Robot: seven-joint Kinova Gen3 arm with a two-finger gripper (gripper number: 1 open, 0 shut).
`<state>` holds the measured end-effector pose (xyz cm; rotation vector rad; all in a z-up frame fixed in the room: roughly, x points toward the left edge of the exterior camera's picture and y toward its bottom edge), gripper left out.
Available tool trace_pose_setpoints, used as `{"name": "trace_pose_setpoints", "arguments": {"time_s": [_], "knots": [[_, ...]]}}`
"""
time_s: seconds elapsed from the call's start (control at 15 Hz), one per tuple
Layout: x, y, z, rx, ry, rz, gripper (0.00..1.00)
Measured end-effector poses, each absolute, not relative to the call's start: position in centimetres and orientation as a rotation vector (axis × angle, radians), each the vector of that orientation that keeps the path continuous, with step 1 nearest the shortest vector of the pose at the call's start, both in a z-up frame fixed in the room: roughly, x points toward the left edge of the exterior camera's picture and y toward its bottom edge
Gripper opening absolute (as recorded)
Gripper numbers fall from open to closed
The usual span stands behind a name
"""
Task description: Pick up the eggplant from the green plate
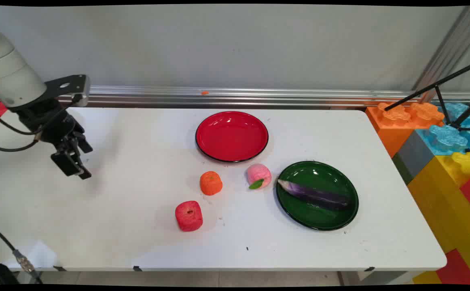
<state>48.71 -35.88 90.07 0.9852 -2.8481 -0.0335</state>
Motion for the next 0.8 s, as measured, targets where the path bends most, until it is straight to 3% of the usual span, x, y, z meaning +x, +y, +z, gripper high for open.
{"name": "trace_pose_setpoints", "arguments": {"time_s": [0.47, 0.8], "knots": [[44.8, -37.0, 89.9, 0.982, -2.659, 0.031, 1.0], [36.3, -40.2, 90.4, 0.909, -2.544, 0.074, 1.0]]}}
